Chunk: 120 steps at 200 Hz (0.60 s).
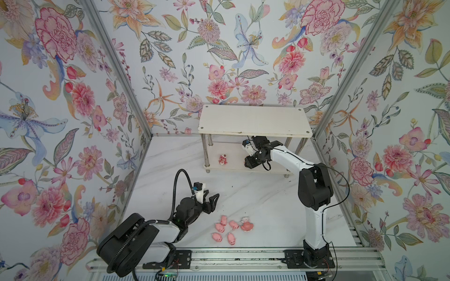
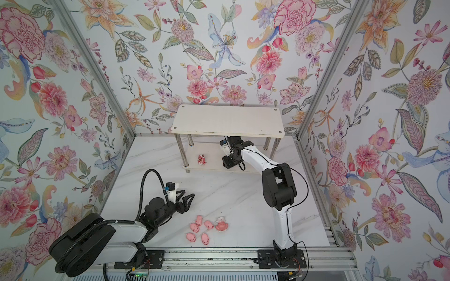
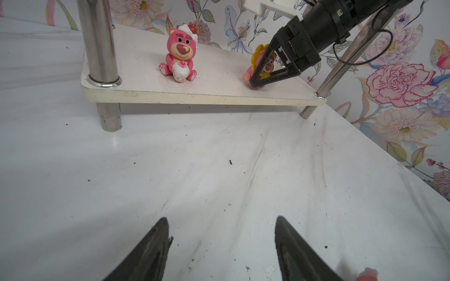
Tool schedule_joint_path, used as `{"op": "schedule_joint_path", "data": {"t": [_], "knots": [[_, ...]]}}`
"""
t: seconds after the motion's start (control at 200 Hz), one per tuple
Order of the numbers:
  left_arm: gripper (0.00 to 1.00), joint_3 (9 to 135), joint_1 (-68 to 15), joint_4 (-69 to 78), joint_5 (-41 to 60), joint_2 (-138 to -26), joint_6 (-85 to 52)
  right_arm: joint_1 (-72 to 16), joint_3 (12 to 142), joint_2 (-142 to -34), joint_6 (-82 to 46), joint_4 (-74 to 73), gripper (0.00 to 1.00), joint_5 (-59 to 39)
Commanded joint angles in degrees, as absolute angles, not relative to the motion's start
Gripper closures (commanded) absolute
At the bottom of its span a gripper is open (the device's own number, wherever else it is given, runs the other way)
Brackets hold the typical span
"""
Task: Place and organize the plastic toys onto the shelf
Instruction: 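Lower the pink figure onto the lower shelf beside the pink bear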
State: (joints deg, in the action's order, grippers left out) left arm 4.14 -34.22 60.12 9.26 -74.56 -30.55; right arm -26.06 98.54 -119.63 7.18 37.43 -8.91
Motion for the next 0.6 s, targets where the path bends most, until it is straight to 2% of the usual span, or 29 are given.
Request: {"op": "schedule_joint_path", "data": {"t": [0.0,0.09,0.285,0.38,0.596], "knots": [[0.30,2.9,-35.0,58.3,7.3,-72.2,-28.9,-26.4,96.8,-119.5,5.4,40.6,0.68,-6.5],[0.30,2.6,-35.0,57.4,6.8,-70.7,-28.5,-26.6,97.4,-120.4,6.3,40.6,0.63,-5.3],[0.30,2.6,-35.0,55.7,6.1,-68.9,-27.8,-26.7,97.9,-121.3,7.9,40.6,0.44,-4.3],[0.30,2.6,-35.0,55.5,6.0,-68.8,-27.5,-26.9,97.8,-120.9,8.8,40.6,0.38,-4.8],[0.30,3.0,-35.0,55.5,6.1,-68.8,-27.5,-26.9,97.5,-119.6,10.2,39.4,0.34,-5.0]]}}
